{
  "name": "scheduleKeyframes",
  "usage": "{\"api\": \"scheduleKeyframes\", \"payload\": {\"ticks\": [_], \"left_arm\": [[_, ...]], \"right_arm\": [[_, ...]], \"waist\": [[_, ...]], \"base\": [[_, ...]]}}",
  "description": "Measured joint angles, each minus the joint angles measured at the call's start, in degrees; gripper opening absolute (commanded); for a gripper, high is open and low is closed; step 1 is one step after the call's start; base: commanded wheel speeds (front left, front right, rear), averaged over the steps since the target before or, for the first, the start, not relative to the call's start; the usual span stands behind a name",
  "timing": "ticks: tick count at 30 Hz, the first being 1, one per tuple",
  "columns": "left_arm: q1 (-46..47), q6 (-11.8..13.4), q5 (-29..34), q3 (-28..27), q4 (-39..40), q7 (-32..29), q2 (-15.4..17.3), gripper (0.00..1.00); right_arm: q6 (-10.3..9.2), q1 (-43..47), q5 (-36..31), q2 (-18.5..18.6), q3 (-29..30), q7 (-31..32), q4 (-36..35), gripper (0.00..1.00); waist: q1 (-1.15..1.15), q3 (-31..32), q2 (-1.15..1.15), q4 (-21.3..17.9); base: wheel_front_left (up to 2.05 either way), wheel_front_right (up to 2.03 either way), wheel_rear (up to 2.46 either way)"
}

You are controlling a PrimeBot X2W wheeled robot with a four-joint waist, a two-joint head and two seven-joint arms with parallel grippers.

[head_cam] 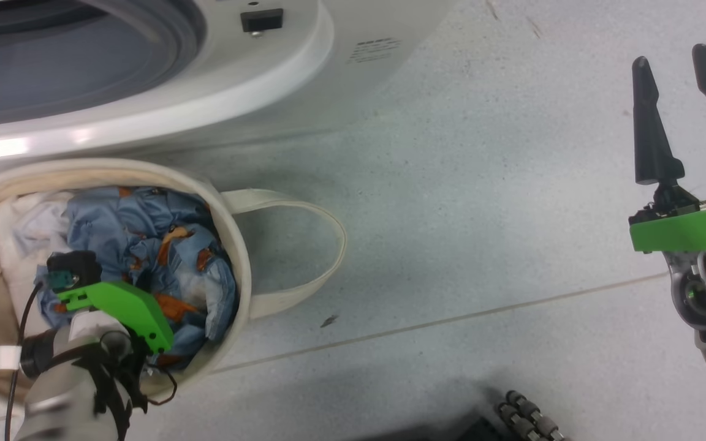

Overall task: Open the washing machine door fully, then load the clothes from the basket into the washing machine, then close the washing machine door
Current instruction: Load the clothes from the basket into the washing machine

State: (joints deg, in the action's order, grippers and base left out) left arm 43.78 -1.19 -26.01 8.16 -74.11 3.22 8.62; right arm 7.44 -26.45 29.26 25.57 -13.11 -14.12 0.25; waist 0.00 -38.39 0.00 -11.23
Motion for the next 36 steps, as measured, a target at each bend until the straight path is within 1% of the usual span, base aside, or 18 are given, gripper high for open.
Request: {"api": "scheduleKeyframes", "payload": {"ticks": [4, 8, 11, 14, 20, 23, 28, 36], "left_arm": [[-0.02, -0.59, -0.49, 0.00, -0.08, 1.70, -0.11, 0.00], [-0.26, -2.09, -0.52, 0.16, -0.09, 4.10, -0.97, 0.00], [-1.05, -3.01, -1.45, 0.21, -0.07, 6.32, -1.88, 0.00], [-3.49, -4.67, -2.07, 0.33, -0.12, 8.26, -2.59, 0.00], [-6.27, -5.90, -2.07, 1.75, 0.76, 10.65, -3.05, 0.00], [-7.36, -5.91, -1.81, 2.29, 2.90, 11.01, -3.01, 0.00], [-10.10, -5.95, -1.23, 2.16, 9.95, 11.02, -2.41, 0.00], [-15.56, -5.95, -0.13, 0.83, 19.33, 11.02, -1.23, 0.00]], "right_arm": [[0.00, -0.01, 0.00, -0.09, -0.20, -0.01, 0.38, 1.00], [0.00, -0.03, 0.09, -0.48, -1.20, -0.05, 1.99, 1.00], [0.00, -0.04, 0.60, -0.90, -2.72, -0.09, 3.55, 1.00], [0.00, 0.00, 1.38, -1.27, -4.94, -0.11, 5.61, 1.00], [0.00, 1.22, 2.81, -1.60, -6.69, -0.16, 8.10, 1.00], [0.00, 2.65, 3.60, -1.70, -7.09, -0.16, 9.45, 1.00], [0.00, 3.94, 4.20, -3.22, -7.89, -0.16, 10.47, 1.00], [0.00, 7.31, 4.78, -4.80, -7.26, -0.16, 11.09, 1.00]], "waist": [[0.00, 0.93, 0.00, 0.67], [0.00, 3.06, 0.00, 1.67], [0.00, 5.48, 0.00, 2.62], [-0.01, 9.10, 0.00, 4.34], [-0.01, 14.78, 0.00, 7.19], [-0.02, 17.59, 0.00, 8.56], [-0.02, 21.93, 0.00, 10.53], [-0.01, 27.74, 0.00, 12.70]], "base": [[0.00, 0.00, 0.00], [0.00, 0.00, 0.00], [0.00, 0.00, 0.00], [0.00, 0.00, 0.00], [0.00, 0.00, 0.00], [0.00, 0.00, 0.00], [0.00, 0.00, 0.00], [0.00, 0.00, 0.00]]}}
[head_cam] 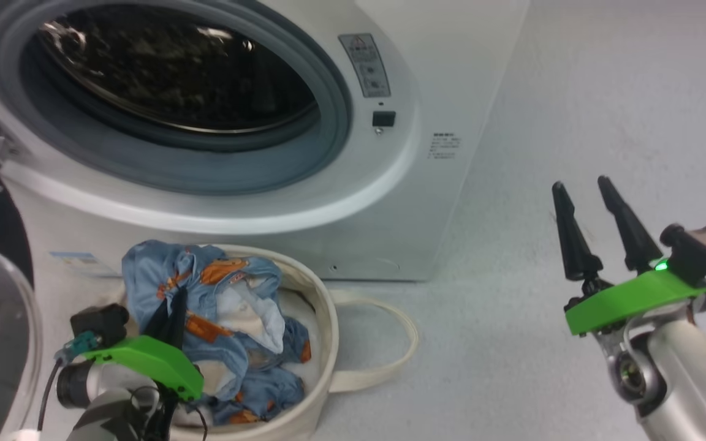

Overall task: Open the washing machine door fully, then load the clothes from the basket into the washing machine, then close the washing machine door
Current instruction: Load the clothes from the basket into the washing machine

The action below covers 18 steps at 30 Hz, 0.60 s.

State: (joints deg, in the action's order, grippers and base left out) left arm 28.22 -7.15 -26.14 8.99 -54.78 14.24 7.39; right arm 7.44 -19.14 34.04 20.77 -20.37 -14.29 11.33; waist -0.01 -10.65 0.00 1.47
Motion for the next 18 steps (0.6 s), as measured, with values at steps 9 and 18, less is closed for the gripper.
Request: {"api": "scheduleKeyframes", "payload": {"ticks": [9, 18], "left_arm": [[-4.05, 0.00, 0.35, -2.35, 13.15, 0.00, 1.12, 0.00], [-8.97, 0.00, 0.93, -4.12, 28.63, -0.08, 1.90, 0.00]], "right_arm": [[0.00, 3.54, 0.86, -1.53, 1.44, -0.01, 0.21, 1.00], [0.00, 6.33, 1.01, -2.40, 3.01, -0.01, 0.22, 1.00]], "waist": [[0.00, 3.87, 0.00, 1.51], [0.01, 6.88, 0.00, 2.07]], "base": [[0.00, 0.00, 0.00], [0.00, 0.00, 0.00]]}}
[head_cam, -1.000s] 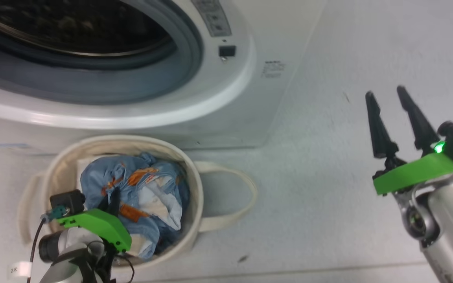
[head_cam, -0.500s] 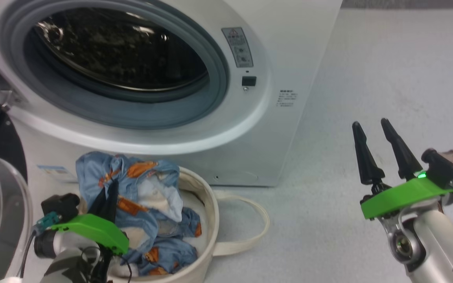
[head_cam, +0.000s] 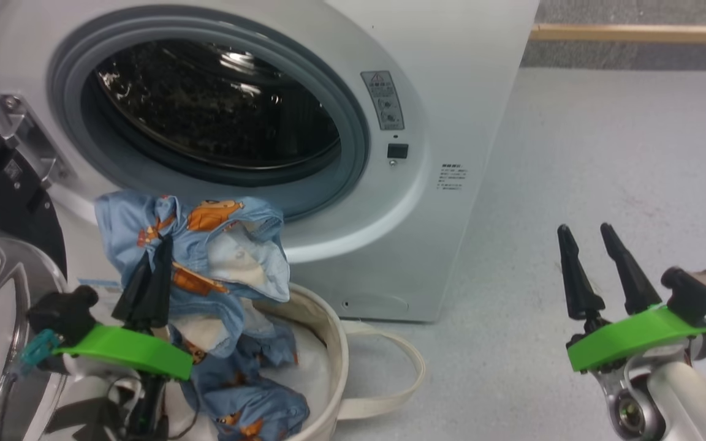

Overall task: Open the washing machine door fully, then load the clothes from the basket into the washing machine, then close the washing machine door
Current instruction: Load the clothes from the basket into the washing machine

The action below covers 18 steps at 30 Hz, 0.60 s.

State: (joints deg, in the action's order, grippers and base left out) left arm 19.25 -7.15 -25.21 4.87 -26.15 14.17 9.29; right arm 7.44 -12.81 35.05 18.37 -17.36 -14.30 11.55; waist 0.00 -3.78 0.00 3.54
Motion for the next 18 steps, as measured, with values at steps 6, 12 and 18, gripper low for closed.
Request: {"api": "scheduleKeyframes", "payload": {"ticks": [6, 12, 18], "left_arm": [[-1.90, 0.13, -0.36, -0.36, 9.77, -3.85, 2.09, 0.00], [-4.00, 1.68, -0.74, -0.37, 15.89, -7.15, 2.76, 0.00], [-5.31, 2.63, -1.29, -0.24, 17.49, -7.93, 2.74, 0.00]], "right_arm": [[0.00, 1.16, 0.32, -0.37, -0.03, 0.00, -0.01, 1.00], [0.00, 1.75, 0.33, -1.12, -0.33, 0.00, 0.05, 1.00], [0.00, 1.98, 0.33, -1.13, -0.36, 0.00, 0.08, 1.00]], "waist": [[-0.01, 2.31, 0.00, -0.49], [0.00, 3.19, 0.00, -1.34], [0.00, 2.86, 0.00, -1.80]], "base": [[0.00, 0.00, 0.00], [0.00, 0.00, 0.00], [0.00, 0.00, 0.00]]}}
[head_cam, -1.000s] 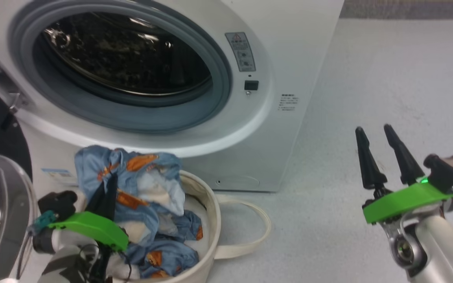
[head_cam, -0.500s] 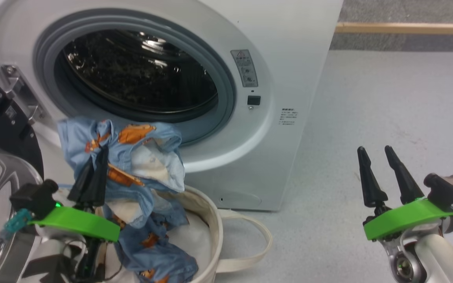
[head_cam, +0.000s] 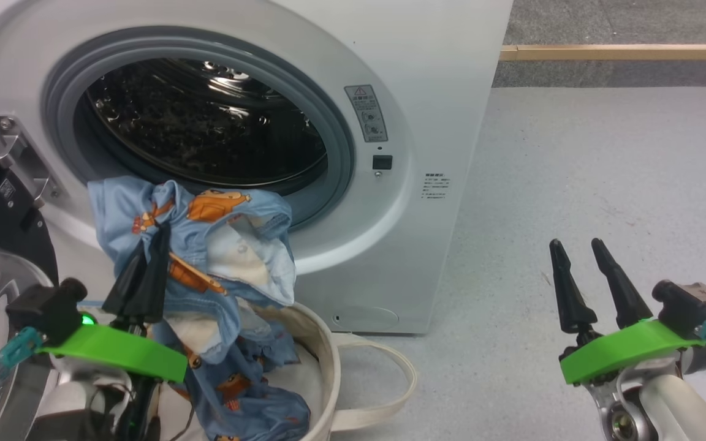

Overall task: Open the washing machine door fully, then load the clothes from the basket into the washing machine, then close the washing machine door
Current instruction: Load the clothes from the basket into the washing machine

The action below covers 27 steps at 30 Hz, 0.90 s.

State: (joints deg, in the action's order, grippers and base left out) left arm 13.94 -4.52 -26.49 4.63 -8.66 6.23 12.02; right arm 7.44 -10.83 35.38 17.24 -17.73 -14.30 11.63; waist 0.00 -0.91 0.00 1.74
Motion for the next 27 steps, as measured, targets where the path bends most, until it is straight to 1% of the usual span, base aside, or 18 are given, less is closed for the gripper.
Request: {"api": "scheduleKeyframes", "payload": {"ticks": [2, 6, 10, 16, 21, 24, 27], "left_arm": [[0.06, 0.04, 0.02, 0.23, -0.45, 0.07, -0.26, 0.00], [0.32, 0.58, 0.19, 0.36, -3.96, 1.93, -1.04, 0.00], [2.41, 1.01, 0.70, 0.68, -8.29, 3.57, -1.41, 0.00], [10.92, 0.97, 1.44, 1.21, -14.04, 5.52, -1.55, 0.00], [18.88, 1.02, 2.59, -0.18, -17.78, 7.46, -1.27, 0.00], [22.21, 1.04, 2.63, -0.99, -22.19, 7.78, -1.23, 0.00], [24.14, 1.07, 2.72, -2.13, -28.43, 8.05, -0.45, 0.00]], "right_arm": [[0.00, 0.11, 0.00, 0.03, -0.05, 0.00, 0.04, 1.00], [0.00, 0.34, 0.01, 0.15, -0.35, 0.00, 0.11, 1.00], [0.00, 0.34, 0.01, 1.26, -0.03, 0.00, 0.09, 1.00], [0.00, 0.32, 0.01, 1.83, 0.49, 0.00, -0.40, 1.00], [0.00, -0.19, 0.00, 3.01, 0.64, 0.00, -1.25, 1.00], [0.00, -0.96, 0.00, 3.27, 0.94, 0.00, -1.64, 1.00], [0.00, -1.03, 0.00, 3.52, 1.26, 0.00, -1.88, 1.00]], "waist": [[0.00, -0.06, 0.00, -0.07], [-0.01, -0.27, 0.00, -0.73], [0.00, -1.25, 0.00, -1.59], [0.00, -3.30, 0.00, -2.99], [0.00, -5.56, 0.00, -4.36], [0.01, -7.26, 0.00, -5.20], [0.01, -9.30, 0.00, -5.93]], "base": [[0.00, 0.00, 0.00], [0.00, 0.00, 0.00], [0.00, 0.00, 0.00], [0.00, 0.00, 0.00], [0.00, 0.00, 0.00], [0.00, 0.00, 0.00], [0.00, 0.00, 0.00]]}}
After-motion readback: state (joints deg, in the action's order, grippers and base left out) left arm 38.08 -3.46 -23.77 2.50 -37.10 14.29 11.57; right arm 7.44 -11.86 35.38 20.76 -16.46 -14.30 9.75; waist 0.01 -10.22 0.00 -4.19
